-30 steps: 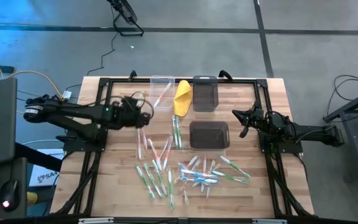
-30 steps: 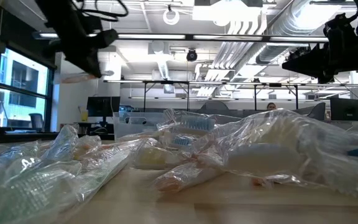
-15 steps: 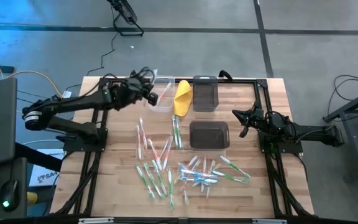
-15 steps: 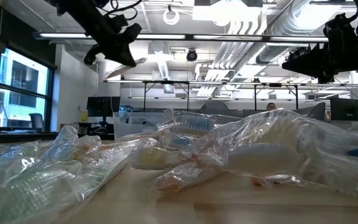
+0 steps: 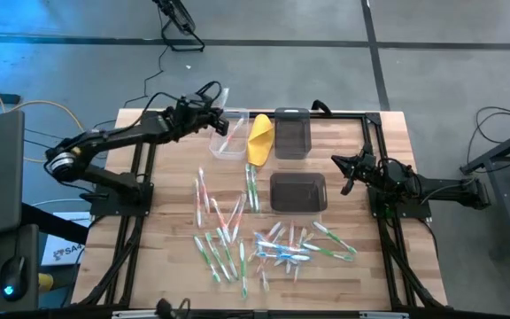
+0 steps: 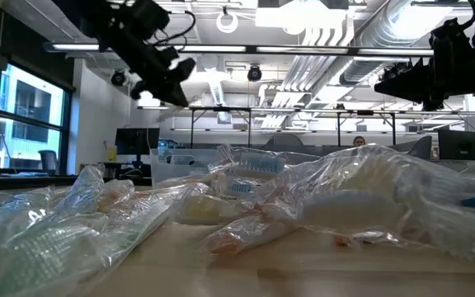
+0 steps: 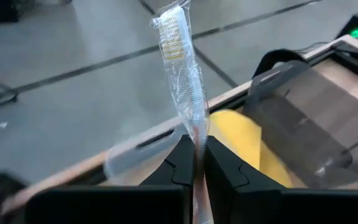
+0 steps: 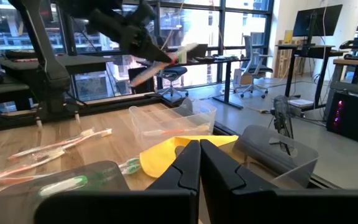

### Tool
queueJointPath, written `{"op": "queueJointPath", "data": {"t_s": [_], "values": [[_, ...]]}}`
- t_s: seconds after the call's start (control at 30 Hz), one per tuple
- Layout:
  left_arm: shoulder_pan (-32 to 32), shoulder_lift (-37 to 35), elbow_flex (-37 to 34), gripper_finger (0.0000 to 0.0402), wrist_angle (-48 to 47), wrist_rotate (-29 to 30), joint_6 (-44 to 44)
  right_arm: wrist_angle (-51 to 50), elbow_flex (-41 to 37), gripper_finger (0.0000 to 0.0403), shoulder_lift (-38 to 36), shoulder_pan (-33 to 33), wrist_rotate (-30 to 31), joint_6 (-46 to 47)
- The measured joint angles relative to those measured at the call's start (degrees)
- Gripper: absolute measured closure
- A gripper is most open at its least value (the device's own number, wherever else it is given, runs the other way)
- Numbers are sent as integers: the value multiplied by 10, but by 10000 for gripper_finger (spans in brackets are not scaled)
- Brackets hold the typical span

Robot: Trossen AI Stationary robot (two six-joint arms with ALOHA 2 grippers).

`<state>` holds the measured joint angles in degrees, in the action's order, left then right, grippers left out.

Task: Pick & Place Toothbrushes
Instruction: Put the orange toothbrush into the transparent bin

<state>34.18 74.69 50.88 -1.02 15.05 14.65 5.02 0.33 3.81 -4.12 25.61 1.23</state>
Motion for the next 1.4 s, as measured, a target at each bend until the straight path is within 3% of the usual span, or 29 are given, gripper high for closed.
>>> {"op": "queueJointPath", "data": {"t_s": [0.33,0.73,1.4], "values": [[49,108,0,391,153,-92,-10,0,0,400,0,0,0,0],[48,169,0,391,159,-103,-28,-1,0,401,0,0,0,0],[48,173,-1,391,78,-132,-78,-1,0,401,0,0,0,0]]}}
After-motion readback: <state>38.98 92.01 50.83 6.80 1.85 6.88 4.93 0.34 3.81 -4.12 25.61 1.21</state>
